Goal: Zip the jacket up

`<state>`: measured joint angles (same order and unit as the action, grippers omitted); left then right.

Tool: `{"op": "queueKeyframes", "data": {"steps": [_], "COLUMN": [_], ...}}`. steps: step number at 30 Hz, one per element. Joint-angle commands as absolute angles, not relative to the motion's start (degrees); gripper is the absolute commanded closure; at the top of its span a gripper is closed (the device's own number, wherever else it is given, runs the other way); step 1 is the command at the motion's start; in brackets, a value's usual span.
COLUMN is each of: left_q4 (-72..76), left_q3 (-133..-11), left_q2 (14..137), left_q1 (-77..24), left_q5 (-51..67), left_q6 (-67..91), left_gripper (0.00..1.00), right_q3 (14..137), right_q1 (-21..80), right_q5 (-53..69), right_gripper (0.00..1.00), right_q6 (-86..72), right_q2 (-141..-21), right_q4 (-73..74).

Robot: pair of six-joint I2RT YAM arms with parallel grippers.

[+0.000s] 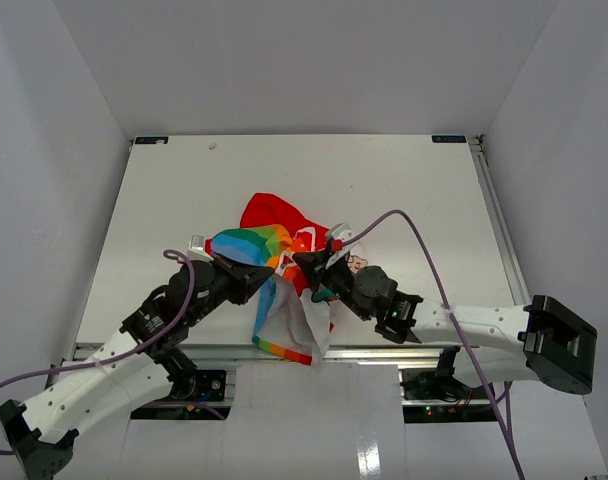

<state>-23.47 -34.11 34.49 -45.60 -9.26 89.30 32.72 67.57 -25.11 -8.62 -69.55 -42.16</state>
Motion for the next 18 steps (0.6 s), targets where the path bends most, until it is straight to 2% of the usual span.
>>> {"op": "queueKeyframes", "data": {"steps": [1, 8, 11, 12, 13, 14, 18], "left_q4": [-25.9, -28.3, -27.7, -26.8, -26.2, -26.0, -24.9], "left_q3": [-34.1, -35.3, -35.6, -35.8, -36.1, -36.5, -37.7], "left_q2": [31.9, 29.1, 29.1, 29.6, 30.4, 31.3, 34.1], "left_q1": [-45.5, -45.5, -45.5, -45.5, -45.5, -45.5, -45.5], "left_q5": [-9.8, -11.2, -11.8, -11.6, -11.2, -10.6, -9.7], "left_q6": [87.5, 84.9, 84.0, 83.0, 82.1, 81.6, 79.7], "left_gripper": [1.00, 1.00, 1.00, 0.97, 0.85, 0.67, 0.46], "right_q3": [35.8, 35.8, 36.3, 36.8, 37.1, 37.4, 38.5], "right_q1": [64.1, 62.5, 62.4, 62.4, 62.7, 63.1, 65.0], "right_q5": [-29.0, -27.6, -21.4, -18.2, -15.9, -13.7, -13.7], "right_gripper": [0.92, 0.92, 0.92, 0.92, 0.92, 0.92, 0.92], "right_q6": [-8.9, -10.7, -10.4, -10.1, -9.9, -9.9, -8.7], "right_q2": [-70.6, -70.5, -70.4, -70.5, -70.5, -70.5, -70.6], "right_q4": [-41.7, -39.2, -39.2, -39.3, -39.7, -40.4, -40.6]}}
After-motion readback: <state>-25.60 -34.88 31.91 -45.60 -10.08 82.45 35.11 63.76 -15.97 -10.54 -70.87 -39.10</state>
